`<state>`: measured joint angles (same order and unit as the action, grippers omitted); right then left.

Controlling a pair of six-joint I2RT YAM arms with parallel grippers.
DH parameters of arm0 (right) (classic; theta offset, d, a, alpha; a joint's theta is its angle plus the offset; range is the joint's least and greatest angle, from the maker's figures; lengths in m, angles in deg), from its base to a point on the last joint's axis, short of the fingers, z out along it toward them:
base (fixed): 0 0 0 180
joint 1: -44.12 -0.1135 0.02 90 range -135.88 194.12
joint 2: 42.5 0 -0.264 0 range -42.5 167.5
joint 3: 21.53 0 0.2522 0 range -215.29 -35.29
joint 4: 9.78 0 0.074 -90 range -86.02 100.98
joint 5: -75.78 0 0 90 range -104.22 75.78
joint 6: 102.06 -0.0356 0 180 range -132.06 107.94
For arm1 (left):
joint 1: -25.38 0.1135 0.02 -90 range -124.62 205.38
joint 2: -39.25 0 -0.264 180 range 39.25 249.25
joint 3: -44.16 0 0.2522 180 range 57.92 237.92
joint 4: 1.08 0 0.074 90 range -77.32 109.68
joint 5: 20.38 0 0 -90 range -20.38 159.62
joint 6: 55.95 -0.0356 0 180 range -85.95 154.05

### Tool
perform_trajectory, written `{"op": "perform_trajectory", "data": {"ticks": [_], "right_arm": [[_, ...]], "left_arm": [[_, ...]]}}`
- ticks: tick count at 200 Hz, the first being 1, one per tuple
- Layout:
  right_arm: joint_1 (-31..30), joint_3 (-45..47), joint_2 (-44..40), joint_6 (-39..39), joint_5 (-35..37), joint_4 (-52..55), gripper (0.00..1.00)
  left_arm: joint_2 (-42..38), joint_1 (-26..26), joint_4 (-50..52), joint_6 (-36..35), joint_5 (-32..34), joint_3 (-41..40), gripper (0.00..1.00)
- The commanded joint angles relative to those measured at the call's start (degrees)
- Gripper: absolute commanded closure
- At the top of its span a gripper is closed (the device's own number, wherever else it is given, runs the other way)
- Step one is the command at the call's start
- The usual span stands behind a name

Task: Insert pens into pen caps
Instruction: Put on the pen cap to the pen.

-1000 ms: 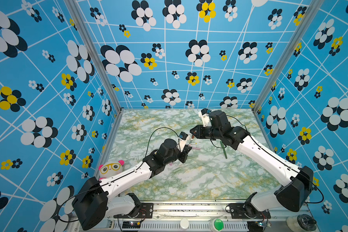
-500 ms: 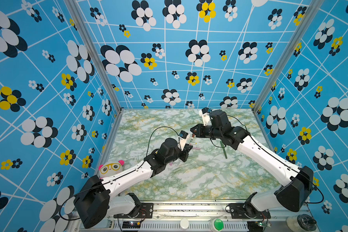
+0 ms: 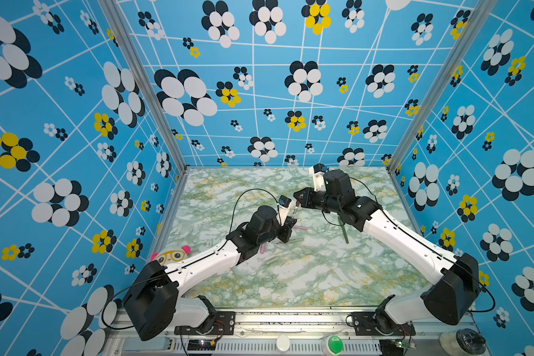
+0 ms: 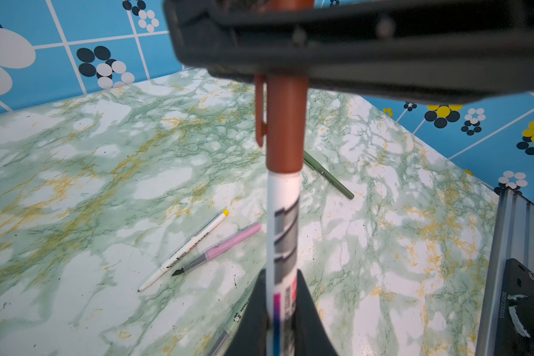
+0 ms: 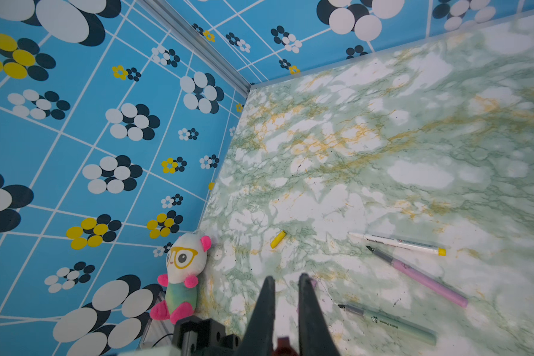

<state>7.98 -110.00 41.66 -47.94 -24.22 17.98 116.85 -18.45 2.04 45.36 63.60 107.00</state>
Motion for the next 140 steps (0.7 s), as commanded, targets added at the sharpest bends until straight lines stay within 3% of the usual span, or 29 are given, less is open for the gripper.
{"op": "perform_trajectory", "data": {"ticks": [1,140], "right_arm": [[-1.9,4.1,1.7,-2.2,-4.8,7.5,1.0],[-5.6,12.3,4.1,-7.0,-6.9,3.6,1.0]], "left_arm": [[0.2,1.3,-15.5,-0.7,-0.9,8.3,1.0],[7.0,7.5,-23.3,-0.6,-4.7,19.5,1.0]]}}
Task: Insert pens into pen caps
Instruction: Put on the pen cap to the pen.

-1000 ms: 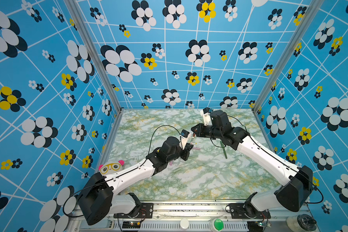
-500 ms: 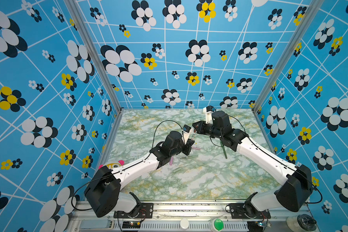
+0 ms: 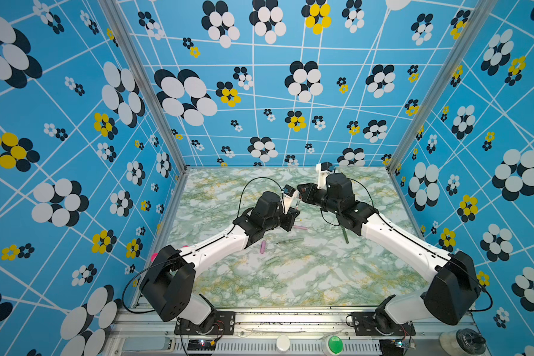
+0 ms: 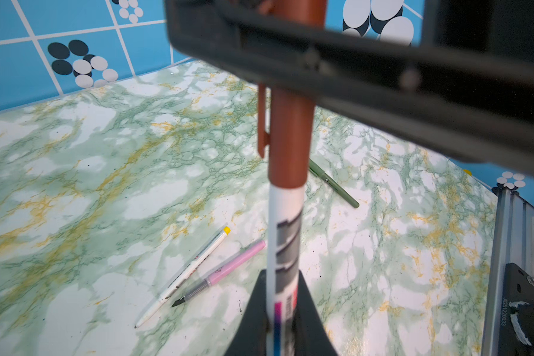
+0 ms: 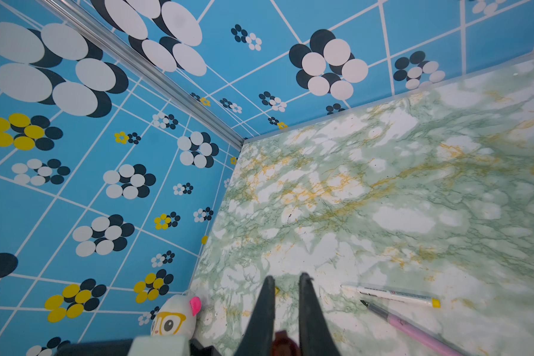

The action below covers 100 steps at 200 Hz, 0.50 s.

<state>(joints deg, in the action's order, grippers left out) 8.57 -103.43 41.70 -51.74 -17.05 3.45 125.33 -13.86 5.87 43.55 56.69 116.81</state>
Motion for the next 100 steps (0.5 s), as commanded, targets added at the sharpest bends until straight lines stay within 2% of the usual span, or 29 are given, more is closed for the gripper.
{"op": "perform_trajectory", "data": {"ticks": [1,100], "right_arm": [[-6.3,5.8,4.1,-3.2,-14.1,18.1,1.0],[-10.6,8.1,4.7,-6.0,-14.2,15.2,0.99]], "left_arm": [[-1.5,3.0,-27.2,1.2,2.2,9.6,1.0],[-1.5,6.5,-26.9,1.6,1.2,10.0,1.0]]}}
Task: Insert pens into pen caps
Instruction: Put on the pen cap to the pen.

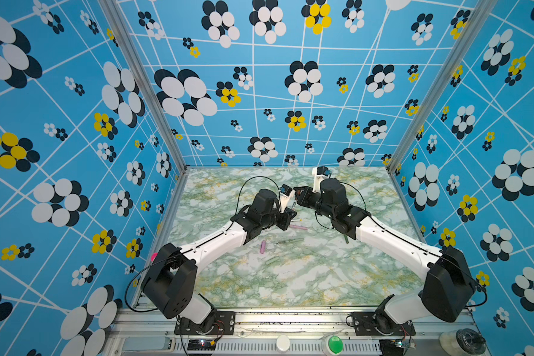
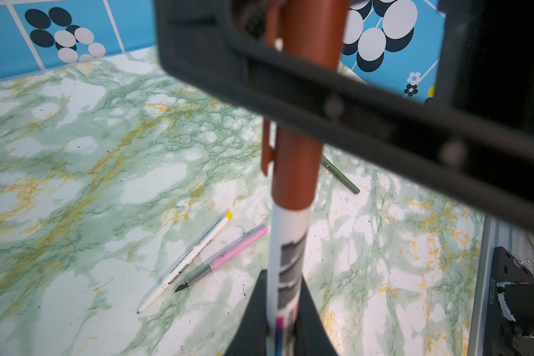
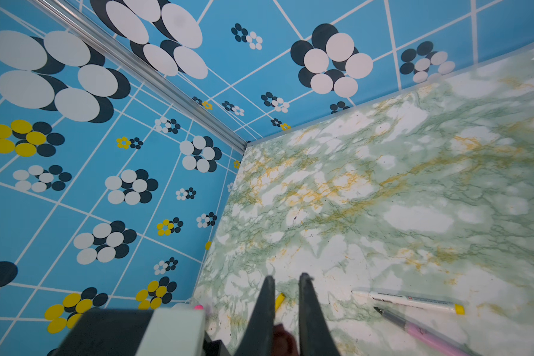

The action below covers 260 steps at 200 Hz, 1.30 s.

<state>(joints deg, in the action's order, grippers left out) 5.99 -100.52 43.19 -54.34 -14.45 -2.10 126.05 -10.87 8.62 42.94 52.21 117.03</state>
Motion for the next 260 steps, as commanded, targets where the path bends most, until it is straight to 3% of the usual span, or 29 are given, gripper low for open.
{"op": "perform_trajectory", "data": {"ticks": [1,57,158,260], "right_arm": [[-8.0,5.2,3.2,-3.3,-16.8,20.8,0.99],[-6.8,0.5,2.1,-0.1,-15.0,24.3,0.96],[-1.2,-2.1,-3.5,3.3,-16.8,24.2,0.79],[-1.4,0.5,-6.2,3.8,-18.7,21.2,0.7]], "left_arm": [[-2.2,3.5,-29.6,2.2,5.7,9.7,1.0],[-3.8,3.4,-28.9,4.2,5.8,5.2,1.0],[-11.3,0.2,-28.3,13.0,11.3,-17.9,1.0],[-11.7,-1.0,-23.7,16.1,11.2,-17.0,1.0]]}}
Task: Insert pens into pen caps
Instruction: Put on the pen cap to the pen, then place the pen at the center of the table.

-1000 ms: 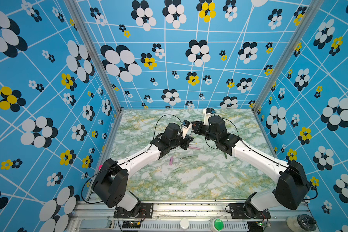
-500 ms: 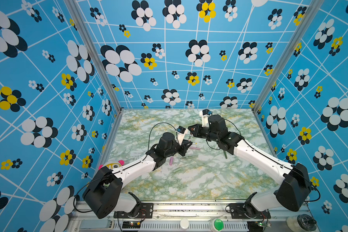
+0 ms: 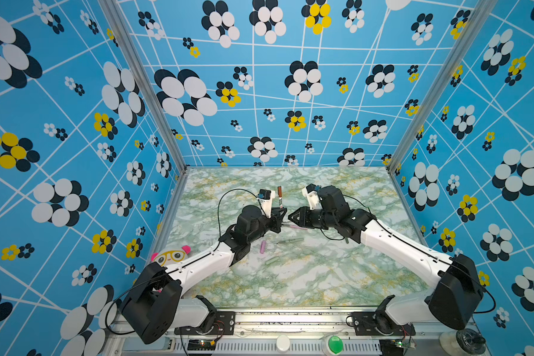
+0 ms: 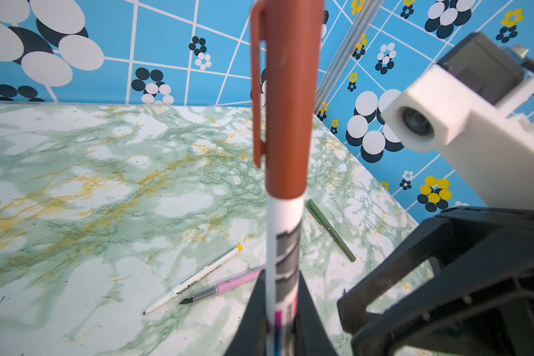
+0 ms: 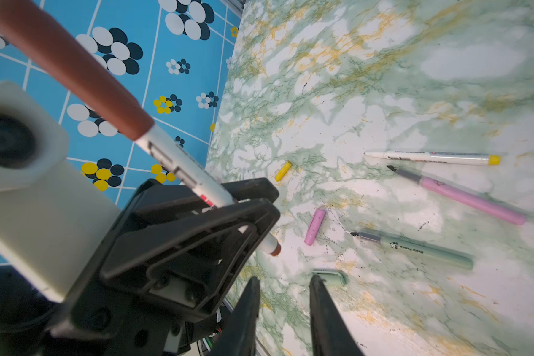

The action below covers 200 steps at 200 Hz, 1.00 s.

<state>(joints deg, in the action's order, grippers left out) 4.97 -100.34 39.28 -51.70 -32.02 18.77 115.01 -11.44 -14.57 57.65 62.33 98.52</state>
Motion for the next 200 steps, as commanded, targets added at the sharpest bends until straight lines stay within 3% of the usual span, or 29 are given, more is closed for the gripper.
{"op": "perform_trajectory", "data": {"ticks": [1,58,141,200], "right_arm": [[-0.3,0.4,-2.4,1.2,-1.1,0.4,0.7],[-0.3,-1.0,-6.5,6.0,1.8,-1.8,0.66],[-0.3,-5.9,-0.3,8.0,-0.2,-4.1,0.66],[-0.3,-6.8,1.7,8.4,0.3,-4.5,0.73]], "left_arm": [[-0.6,-0.4,-0.6,1.4,1.0,1.5,1.0],[-0.7,-0.6,1.7,1.1,-2.2,2.3,1.0],[0.8,-1.9,3.5,1.5,-6.0,4.2,1.0],[1.7,-2.6,3.4,1.7,-6.7,5.2,1.0]]}}
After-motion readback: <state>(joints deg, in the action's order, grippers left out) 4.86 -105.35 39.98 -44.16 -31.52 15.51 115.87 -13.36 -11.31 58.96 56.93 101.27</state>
